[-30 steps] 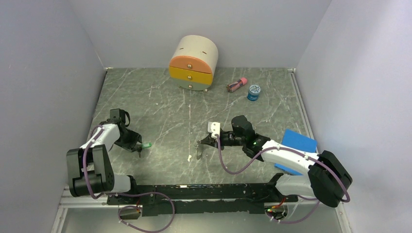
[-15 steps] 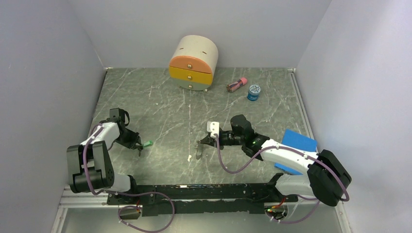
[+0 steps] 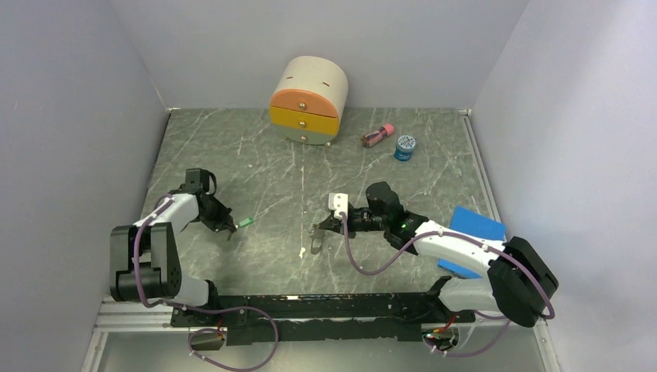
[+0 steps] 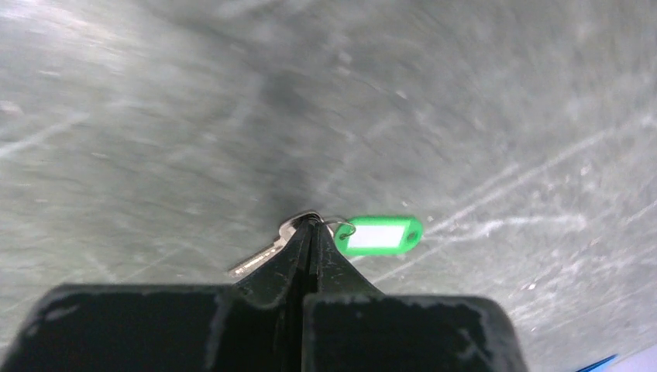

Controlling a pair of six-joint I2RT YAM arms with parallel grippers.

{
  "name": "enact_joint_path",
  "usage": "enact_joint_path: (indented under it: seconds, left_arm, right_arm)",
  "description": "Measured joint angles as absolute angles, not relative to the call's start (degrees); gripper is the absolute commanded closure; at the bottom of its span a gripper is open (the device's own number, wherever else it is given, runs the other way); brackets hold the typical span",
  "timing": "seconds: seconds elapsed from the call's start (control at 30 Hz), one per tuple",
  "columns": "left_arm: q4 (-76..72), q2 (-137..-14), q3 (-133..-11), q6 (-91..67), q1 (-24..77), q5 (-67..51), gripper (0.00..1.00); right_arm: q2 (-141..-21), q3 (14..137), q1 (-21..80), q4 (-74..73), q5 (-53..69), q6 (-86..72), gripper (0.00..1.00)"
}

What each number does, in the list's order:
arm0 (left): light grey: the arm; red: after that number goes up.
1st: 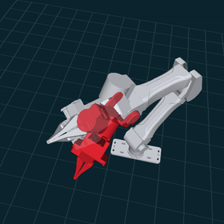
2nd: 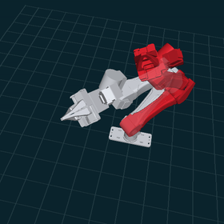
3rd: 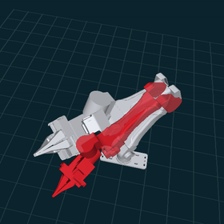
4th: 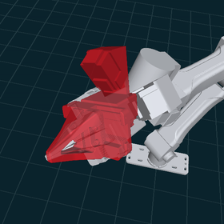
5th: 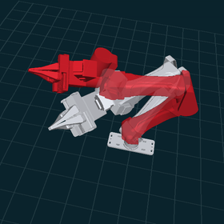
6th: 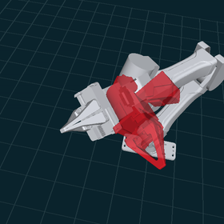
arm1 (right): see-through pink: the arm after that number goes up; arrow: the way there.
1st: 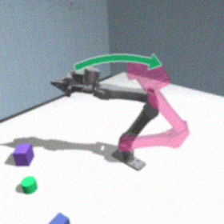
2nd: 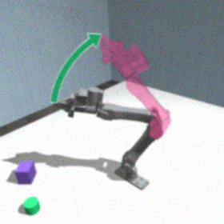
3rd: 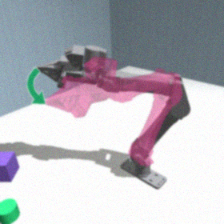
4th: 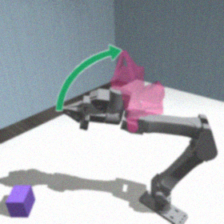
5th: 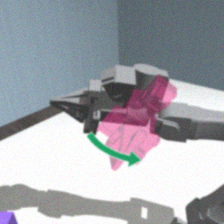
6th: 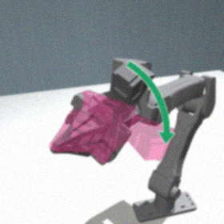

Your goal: Put the keys on the keyring

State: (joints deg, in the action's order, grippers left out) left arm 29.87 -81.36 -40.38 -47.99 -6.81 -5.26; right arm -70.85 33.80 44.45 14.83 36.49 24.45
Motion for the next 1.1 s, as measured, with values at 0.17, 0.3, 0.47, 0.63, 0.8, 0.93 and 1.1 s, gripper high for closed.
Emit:
enact_joint_path:
  seconds: [0.17, 0.3, 0.47, 0.63, 0.8, 0.93, 1.1]
  left_arm:
    - [29.1, -82.5, -41.6, -45.9, 2.3, -3.0, 0.97]
    - [27.7, -85.0, -43.9, -45.3, 9.0, -2.0, 0.97]
    - [25.5, -86.0, -44.8, -44.2, 16.1, -1.2, 0.97]
    - [26.0, -84.5, -44.8, -44.0, 20.1, 0.4, 0.91]
    - [27.5, -79.2, -45.3, -44.9, 20.0, 3.2, 0.72]
    - [28.4, -79.6, -47.2, -45.9, 20.0, 3.4, 0.66]
    - [30.9, -85.0, -50.4, -46.4, 20.3, 3.7, 0.65]
  right_arm:
    - [-70.9, 33.8, 44.4, 14.8, 36.5, 24.4, 1.0]
    - [-70.9, 33.9, 44.4, 14.5, 36.5, 24.5, 1.0]
    - [-70.8, 33.9, 44.4, 14.3, 36.5, 24.5, 1.0]
    - [-70.6, 33.9, 44.4, 13.9, 36.4, 24.4, 1.0]
    - [-70.5, 33.9, 44.4, 13.8, 36.5, 24.4, 1.0]
    - [-70.5, 33.9, 44.4, 13.8, 36.5, 24.4, 1.0]
    - [-70.5, 33.9, 44.4, 13.8, 36.4, 24.4, 1.0]
